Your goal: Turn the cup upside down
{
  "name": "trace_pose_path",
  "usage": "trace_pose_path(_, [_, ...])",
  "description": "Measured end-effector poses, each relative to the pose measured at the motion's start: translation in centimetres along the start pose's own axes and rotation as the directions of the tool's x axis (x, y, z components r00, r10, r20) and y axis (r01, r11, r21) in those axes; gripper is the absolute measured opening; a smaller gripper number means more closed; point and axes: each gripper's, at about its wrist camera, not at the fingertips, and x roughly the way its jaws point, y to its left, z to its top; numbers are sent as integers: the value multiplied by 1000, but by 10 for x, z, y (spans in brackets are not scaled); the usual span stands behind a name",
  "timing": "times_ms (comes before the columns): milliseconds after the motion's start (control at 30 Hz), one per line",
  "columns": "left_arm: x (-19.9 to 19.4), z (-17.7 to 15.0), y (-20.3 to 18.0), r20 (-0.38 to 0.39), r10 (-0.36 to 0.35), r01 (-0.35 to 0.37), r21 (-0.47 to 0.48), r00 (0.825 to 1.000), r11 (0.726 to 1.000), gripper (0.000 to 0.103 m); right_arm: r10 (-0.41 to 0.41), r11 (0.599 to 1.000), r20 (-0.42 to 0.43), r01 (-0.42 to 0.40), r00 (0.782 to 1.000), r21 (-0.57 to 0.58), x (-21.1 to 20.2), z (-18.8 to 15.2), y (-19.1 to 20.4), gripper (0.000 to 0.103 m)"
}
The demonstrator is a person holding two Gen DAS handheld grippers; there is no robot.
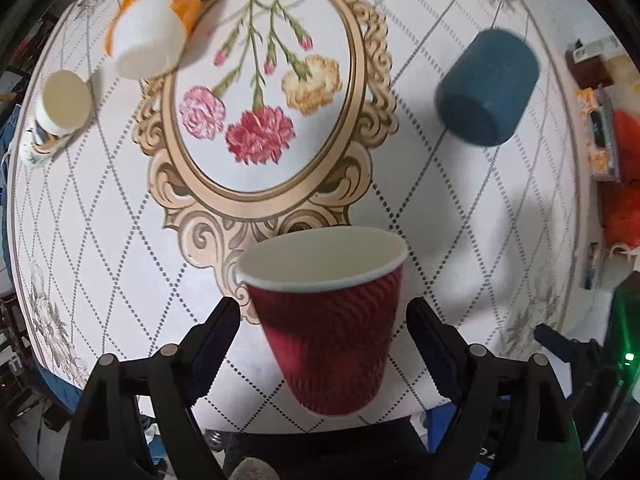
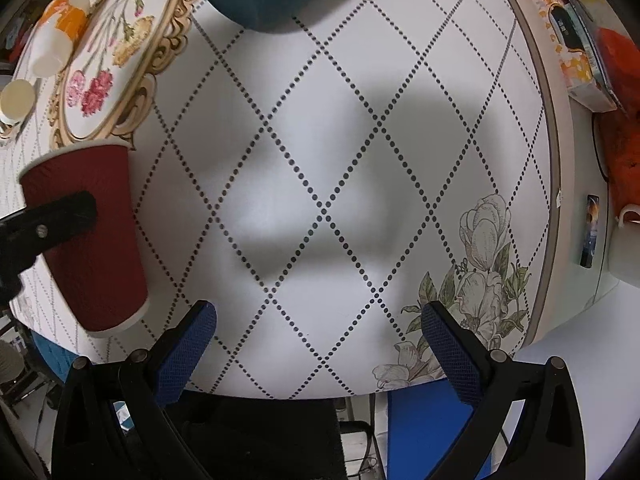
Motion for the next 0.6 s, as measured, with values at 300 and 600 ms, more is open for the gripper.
trace_pose_path(300, [-80, -26, 48, 123, -5, 11, -52, 992, 999, 85, 68, 997, 65, -65, 996, -49, -54, -10, 21, 103])
trace_pose_path(600, [-87, -63, 105, 158, 32, -2, -191, 987, 982, 85, 102, 985, 117, -84, 988, -153, -107, -15, 62, 103])
